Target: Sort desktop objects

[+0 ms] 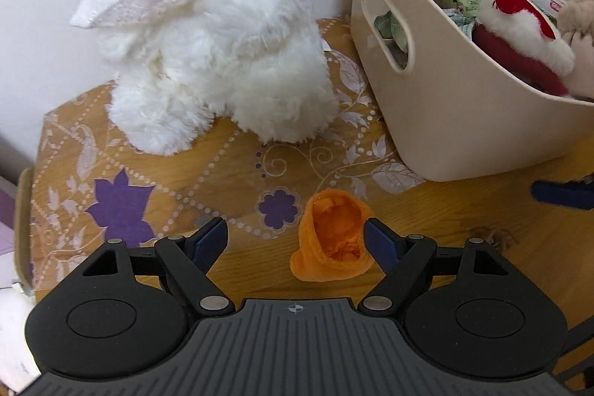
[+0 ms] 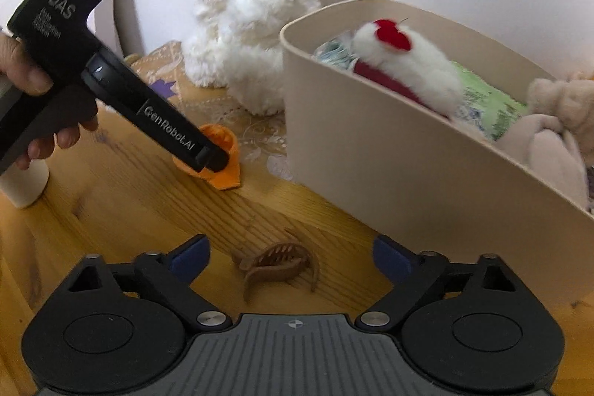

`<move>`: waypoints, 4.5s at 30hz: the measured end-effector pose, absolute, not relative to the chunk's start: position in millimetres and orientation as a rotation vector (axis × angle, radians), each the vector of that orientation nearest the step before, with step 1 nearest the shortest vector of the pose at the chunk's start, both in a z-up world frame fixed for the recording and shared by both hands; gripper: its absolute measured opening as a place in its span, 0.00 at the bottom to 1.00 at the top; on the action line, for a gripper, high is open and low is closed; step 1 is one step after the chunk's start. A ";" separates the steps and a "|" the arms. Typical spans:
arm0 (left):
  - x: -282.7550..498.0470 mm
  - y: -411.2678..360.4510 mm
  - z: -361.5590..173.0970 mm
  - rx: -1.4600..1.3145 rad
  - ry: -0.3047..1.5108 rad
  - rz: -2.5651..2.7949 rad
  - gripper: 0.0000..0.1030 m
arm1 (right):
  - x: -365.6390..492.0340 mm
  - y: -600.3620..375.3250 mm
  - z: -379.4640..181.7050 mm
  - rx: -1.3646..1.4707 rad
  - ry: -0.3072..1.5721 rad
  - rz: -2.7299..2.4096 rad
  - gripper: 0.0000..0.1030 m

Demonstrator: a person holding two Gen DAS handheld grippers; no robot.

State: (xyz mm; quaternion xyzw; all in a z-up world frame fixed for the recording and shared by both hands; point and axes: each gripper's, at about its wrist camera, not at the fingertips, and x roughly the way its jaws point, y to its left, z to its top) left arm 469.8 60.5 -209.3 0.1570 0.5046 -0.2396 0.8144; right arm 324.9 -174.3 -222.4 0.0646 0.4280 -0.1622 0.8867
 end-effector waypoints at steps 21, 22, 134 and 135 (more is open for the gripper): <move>440.9 45.4 -213.1 0.398 1.046 -0.681 0.18 | 317.5 -166.4 -230.0 0.053 0.928 -0.288 0.43; 442.1 45.2 -212.8 0.398 1.047 -0.685 0.17 | 316.4 -165.6 -229.0 0.049 0.927 -0.289 0.43; 204.3 29.7 18.1 0.230 0.770 -0.444 0.74 | 77.4 -142.4 8.5 0.124 0.744 -0.568 1.00; 197.0 32.6 20.8 0.235 0.766 -0.442 0.74 | 71.9 -137.9 10.5 0.129 0.742 -0.564 1.00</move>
